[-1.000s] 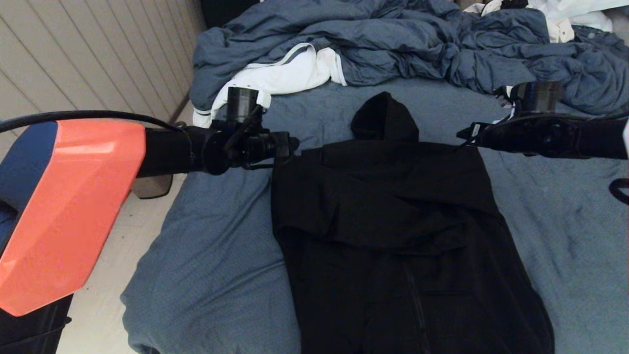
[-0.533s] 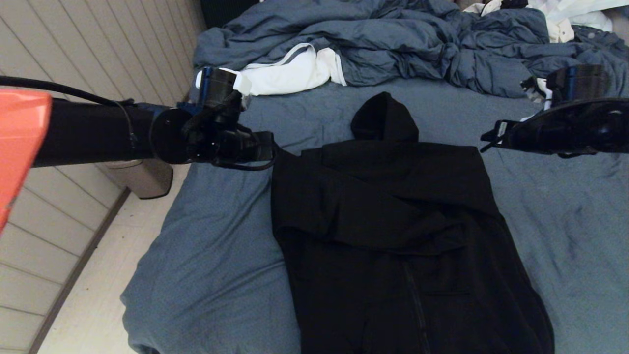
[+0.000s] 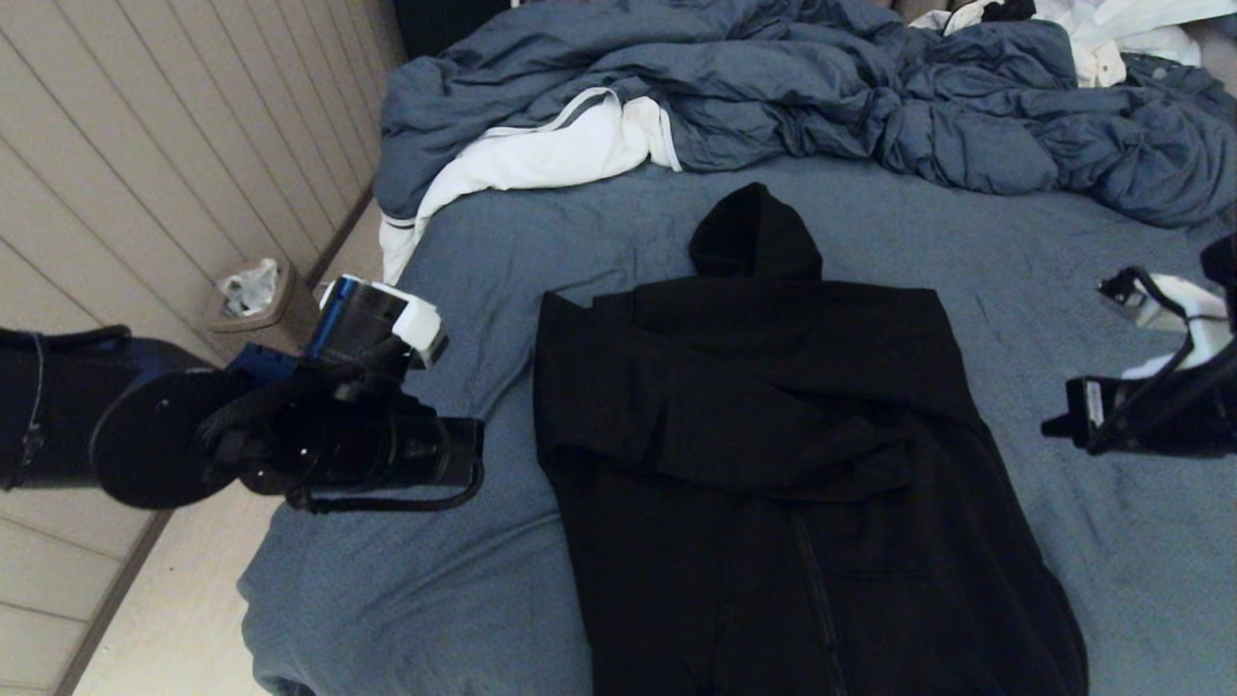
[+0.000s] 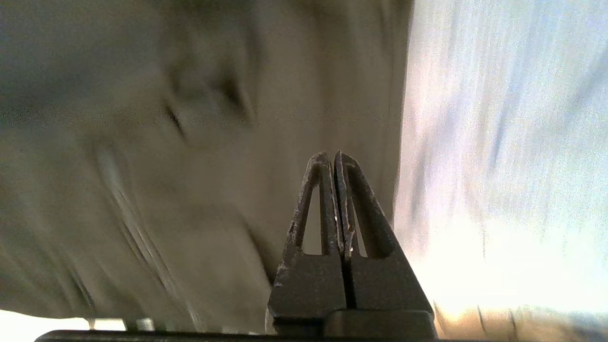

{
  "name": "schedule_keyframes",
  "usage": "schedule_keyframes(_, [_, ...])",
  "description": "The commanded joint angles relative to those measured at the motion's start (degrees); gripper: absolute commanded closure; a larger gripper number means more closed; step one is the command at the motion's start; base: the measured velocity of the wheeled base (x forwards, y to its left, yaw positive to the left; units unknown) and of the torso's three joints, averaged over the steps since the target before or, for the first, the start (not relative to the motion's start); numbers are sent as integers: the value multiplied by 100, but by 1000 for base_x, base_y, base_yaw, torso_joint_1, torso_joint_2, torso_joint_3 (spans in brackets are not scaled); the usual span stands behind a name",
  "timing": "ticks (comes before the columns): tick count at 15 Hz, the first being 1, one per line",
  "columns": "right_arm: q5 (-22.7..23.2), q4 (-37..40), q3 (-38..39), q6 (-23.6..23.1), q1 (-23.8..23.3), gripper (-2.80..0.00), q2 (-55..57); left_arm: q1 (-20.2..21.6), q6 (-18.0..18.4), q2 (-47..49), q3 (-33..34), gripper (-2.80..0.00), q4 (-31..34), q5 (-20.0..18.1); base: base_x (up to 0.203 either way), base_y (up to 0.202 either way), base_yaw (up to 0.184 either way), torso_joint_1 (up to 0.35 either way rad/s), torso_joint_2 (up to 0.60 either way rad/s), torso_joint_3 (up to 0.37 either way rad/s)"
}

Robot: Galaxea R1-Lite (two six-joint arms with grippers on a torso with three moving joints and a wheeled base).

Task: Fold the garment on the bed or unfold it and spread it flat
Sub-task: Fold the black sweatshirt

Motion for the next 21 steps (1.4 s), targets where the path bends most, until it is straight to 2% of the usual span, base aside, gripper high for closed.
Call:
schedule_keyframes(1, [23, 18, 765, -150, -187, 0, -335, -206, -74, -231, 644, 0, -297, 8, 0, 0, 0, 0, 0, 0])
schedule_keyframes(3, [72, 4, 1505, -488, -493, 0, -331, -656, -221, -182, 1117, 0, -773, 15, 0, 0, 0, 0, 0, 0])
schedule_keyframes(7, [435, -473, 3205, -1357, -1412, 0, -235, -752, -313, 103, 1039, 0, -969, 38, 0, 0, 0, 0, 0, 0])
schedule_keyframes(9, [496, -1223, 4039, -1529, -1655, 0, 134, -752, -317, 244, 920, 0, -976, 18, 0, 0, 0, 0, 0, 0])
schedule_keyframes(13, [527, -3304, 5442, -1634, -1783, 0, 526, -752, -317, 252, 910, 0, -980, 22, 0, 0, 0, 0, 0, 0])
schedule_keyframes(17, [521, -4382, 5862, -1680, -2202, 0, 1049, -805, -309, 305, 850, 0, -1100, 6, 0, 0, 0, 0, 0, 0])
schedule_keyframes(18, [522, -4777, 5935, -1682, -2296, -280, 1269, -819, -308, 319, 830, 0, -1127, 8, 0, 0, 0, 0, 0, 0])
schedule_keyframes(20, [531, -5632, 6171, -1689, -2424, -280, 1708, -865, -309, 401, 762, 0, -1136, 14, 0, 0, 0, 0, 0, 0])
schedule_keyframes(21, [538, -5797, 6221, -1689, -2439, -280, 1757, -875, -317, 419, 742, 0, -1139, 14, 0, 0, 0, 0, 0, 0])
